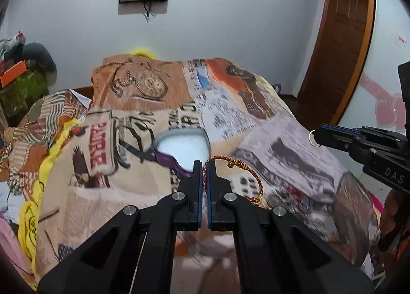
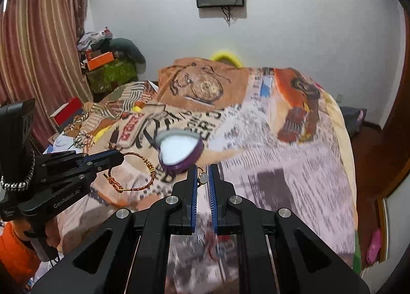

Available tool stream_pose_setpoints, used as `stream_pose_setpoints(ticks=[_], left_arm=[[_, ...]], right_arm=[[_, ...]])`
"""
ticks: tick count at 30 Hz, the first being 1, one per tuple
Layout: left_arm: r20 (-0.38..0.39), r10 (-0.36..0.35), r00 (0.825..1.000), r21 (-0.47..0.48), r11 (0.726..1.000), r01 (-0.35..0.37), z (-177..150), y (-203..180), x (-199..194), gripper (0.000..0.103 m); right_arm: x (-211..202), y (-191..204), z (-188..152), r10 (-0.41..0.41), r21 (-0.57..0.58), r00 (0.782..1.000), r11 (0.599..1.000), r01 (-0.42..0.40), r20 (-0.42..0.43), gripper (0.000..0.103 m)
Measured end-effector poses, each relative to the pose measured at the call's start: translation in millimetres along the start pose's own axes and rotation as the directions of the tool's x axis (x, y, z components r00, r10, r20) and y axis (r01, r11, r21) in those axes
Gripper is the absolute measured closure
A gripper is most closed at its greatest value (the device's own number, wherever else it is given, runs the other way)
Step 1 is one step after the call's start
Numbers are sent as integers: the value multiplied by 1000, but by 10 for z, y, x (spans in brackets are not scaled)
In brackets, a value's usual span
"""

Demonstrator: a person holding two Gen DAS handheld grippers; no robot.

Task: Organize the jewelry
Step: 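Carry both items into the heart tin and open both tools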

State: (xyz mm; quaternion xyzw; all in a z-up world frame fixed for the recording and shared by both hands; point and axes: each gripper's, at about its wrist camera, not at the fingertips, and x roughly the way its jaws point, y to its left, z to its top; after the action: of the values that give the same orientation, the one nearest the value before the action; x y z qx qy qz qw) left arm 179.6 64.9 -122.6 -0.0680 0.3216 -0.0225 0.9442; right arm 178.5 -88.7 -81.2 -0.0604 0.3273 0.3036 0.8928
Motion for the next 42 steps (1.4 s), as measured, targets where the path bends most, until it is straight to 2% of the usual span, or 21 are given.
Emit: stream_pose_setpoints(ticks=[8, 12, 15, 20, 26, 30, 37, 42], left_arm=[[44, 14, 999, -9, 1000, -13, 351, 251, 115, 102], [52, 44, 998, 5, 999, -44, 477, 336, 234, 102], [39, 59, 998, 0, 998, -59, 503, 389, 373, 102], [-28, 32, 999, -25, 999, -33, 463, 485, 708, 102], [-129, -2, 992, -35, 999, -3, 369, 548, 1095, 102], [-176, 3, 984, -21, 1000, -7, 330, 547, 1289, 102], [-201, 1, 980, -2, 1000, -1, 347, 555, 1426, 102], [-211, 31, 977, 10, 1000, -29, 347, 591, 1474, 102]], right_arm=[[220, 121, 304, 19, -48, 1000, 999, -18, 21, 95], [398, 151, 435, 25, -69, 1000, 997, -24, 6, 95], [570, 144, 500, 44, -69, 999, 997, -45, -19, 95], [825, 126, 558, 94, -54, 992, 994, -99, -87, 95], [1170, 87, 580, 153, -32, 969, 986, -162, -194, 95], [1360, 83, 590, 186, -16, 948, 980, -197, -257, 95], [1684, 125, 554, 209, -3, 910, 974, -225, -358, 95], [1842, 94, 511, 214, 17, 889, 974, -226, -404, 95]])
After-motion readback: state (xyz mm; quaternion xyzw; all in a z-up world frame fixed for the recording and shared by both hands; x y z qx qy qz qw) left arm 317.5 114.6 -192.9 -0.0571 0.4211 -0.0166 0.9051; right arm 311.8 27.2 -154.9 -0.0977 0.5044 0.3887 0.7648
